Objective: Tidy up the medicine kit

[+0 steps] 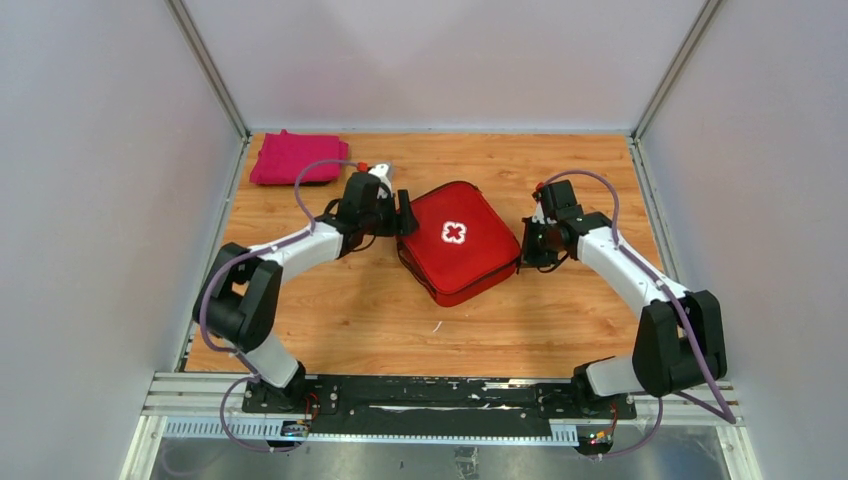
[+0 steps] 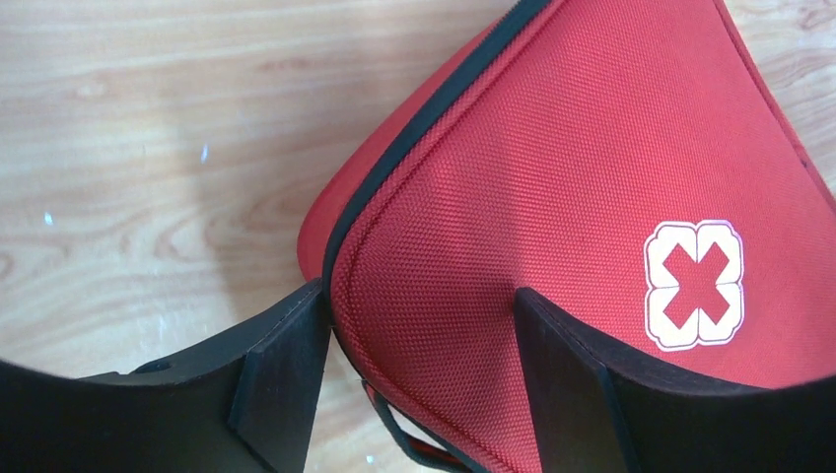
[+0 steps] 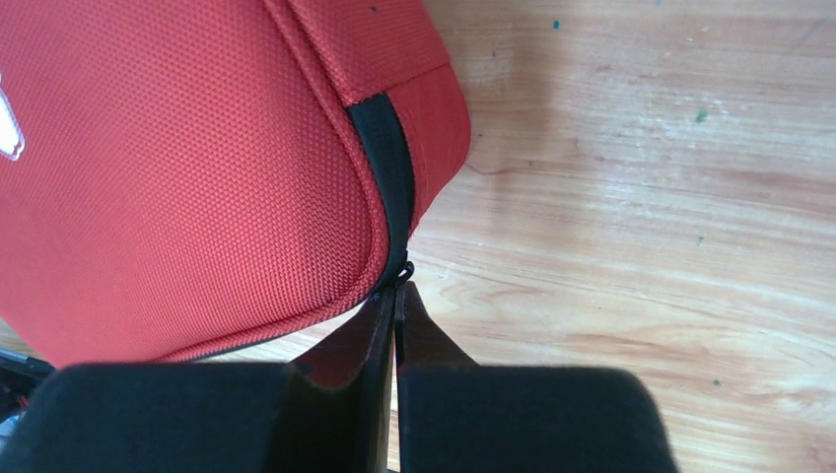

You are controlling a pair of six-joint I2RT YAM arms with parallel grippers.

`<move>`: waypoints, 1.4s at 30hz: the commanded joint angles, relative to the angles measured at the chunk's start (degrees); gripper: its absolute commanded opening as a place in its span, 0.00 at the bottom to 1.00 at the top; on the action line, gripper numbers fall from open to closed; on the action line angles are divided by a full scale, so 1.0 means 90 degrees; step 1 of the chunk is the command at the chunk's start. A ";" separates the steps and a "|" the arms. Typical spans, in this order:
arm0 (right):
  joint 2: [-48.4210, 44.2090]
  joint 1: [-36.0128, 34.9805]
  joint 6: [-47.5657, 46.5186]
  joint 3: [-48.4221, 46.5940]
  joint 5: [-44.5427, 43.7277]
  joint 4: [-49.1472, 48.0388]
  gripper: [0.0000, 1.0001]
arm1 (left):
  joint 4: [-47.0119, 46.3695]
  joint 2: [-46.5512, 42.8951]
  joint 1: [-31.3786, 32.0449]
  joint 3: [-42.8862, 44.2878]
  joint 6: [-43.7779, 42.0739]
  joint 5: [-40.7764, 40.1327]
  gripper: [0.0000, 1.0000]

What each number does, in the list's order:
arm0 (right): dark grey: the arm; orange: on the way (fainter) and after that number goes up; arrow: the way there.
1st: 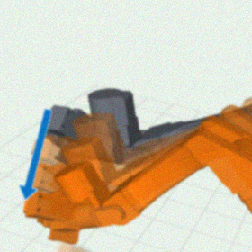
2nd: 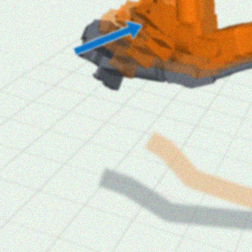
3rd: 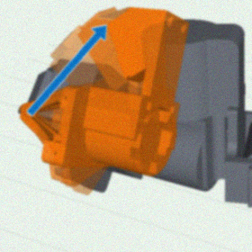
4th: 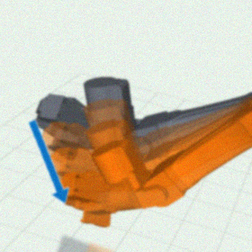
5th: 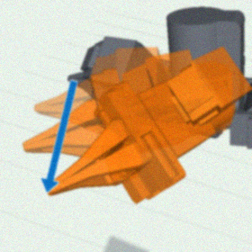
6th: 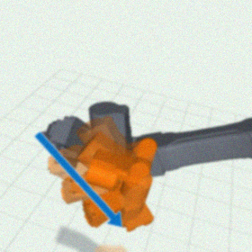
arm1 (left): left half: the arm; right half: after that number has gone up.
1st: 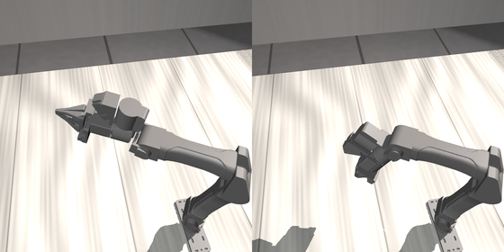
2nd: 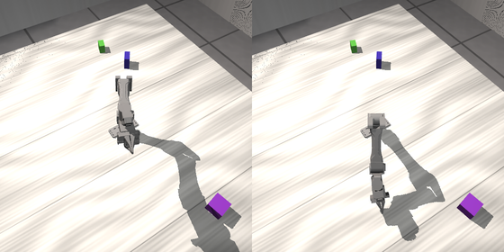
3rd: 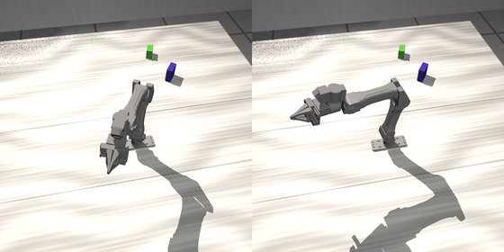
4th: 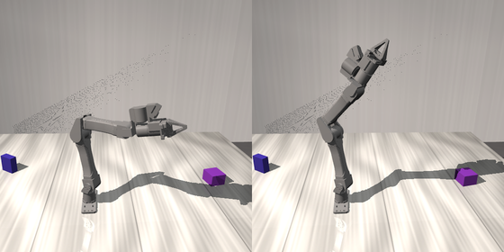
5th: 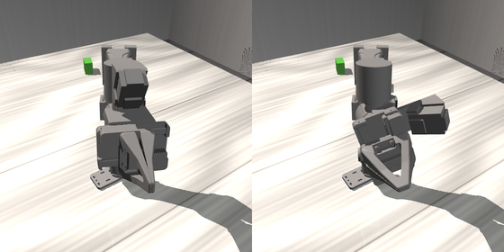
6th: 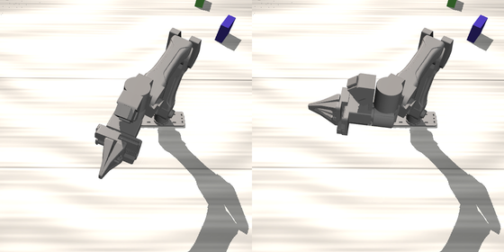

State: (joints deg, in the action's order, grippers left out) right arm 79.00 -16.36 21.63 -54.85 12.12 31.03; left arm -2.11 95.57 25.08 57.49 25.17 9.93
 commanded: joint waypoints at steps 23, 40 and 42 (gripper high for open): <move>0.1488 -0.0155 -0.3378 -0.2228 0.0607 0.0246 0.00 | 0.1794 -0.4865 0.1294 -0.1719 -0.2082 -0.1621 1.00; 0.2751 -0.0167 -0.3599 -0.3320 0.1434 0.0115 0.00 | 0.0834 -0.3570 0.3693 -0.1506 -0.6685 -0.1853 1.00; 0.2791 -0.0160 -0.3604 -0.3283 0.1467 0.0117 0.00 | 0.0768 -0.3263 0.3702 -0.1351 -0.6964 -0.1490 0.99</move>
State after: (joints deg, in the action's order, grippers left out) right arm 103.92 -16.88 -10.13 -84.79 21.91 32.80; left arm 7.64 62.24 57.67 42.13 -27.64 -7.62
